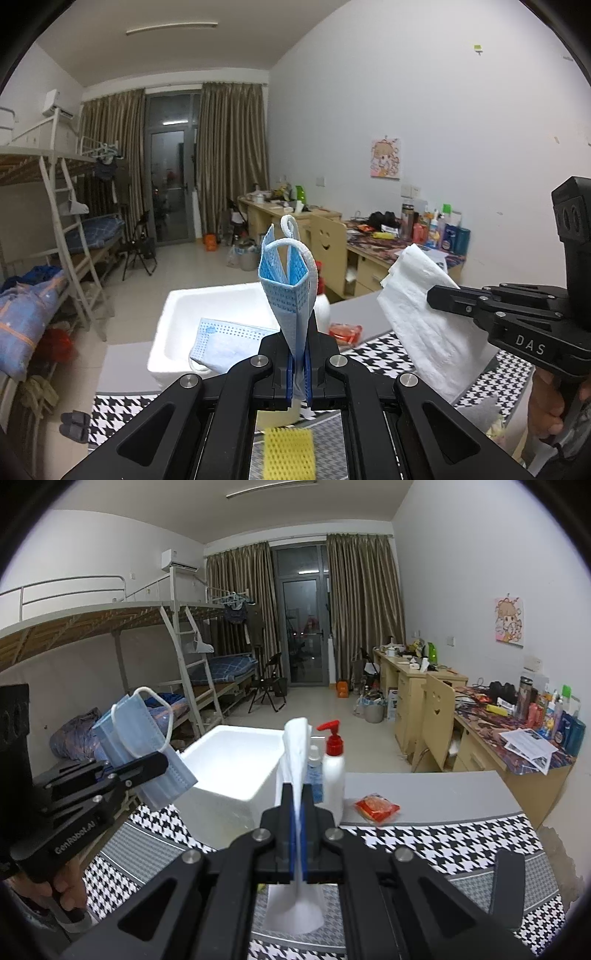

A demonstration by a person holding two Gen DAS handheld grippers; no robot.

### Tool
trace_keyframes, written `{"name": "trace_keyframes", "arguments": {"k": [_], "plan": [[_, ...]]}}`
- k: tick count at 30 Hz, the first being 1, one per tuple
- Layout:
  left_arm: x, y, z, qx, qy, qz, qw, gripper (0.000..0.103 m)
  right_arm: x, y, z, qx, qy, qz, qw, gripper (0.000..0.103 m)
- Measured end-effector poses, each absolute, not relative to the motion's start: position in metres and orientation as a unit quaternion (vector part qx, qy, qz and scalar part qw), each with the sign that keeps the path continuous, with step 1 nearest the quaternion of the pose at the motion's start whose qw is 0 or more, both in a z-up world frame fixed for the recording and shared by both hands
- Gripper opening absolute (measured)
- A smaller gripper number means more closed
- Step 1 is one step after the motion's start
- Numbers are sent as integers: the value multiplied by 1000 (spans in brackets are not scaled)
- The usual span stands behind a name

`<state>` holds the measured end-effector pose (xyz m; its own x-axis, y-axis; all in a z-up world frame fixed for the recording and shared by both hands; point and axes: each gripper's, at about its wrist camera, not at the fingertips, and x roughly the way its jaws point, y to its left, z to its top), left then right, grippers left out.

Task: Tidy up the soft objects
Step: 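Carry the mask in the left gripper while the right gripper carries the tissue toward the foam box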

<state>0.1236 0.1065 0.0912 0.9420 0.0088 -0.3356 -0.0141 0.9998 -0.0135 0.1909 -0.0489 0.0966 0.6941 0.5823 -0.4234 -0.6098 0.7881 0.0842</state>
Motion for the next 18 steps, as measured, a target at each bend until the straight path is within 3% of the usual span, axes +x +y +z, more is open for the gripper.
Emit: {"name": "trace_keyframes", "arguments": {"k": [18], "plan": [[153, 134, 96, -21, 186, 49, 981, 4, 207, -6, 115, -50, 206, 332, 919, 4]]}}
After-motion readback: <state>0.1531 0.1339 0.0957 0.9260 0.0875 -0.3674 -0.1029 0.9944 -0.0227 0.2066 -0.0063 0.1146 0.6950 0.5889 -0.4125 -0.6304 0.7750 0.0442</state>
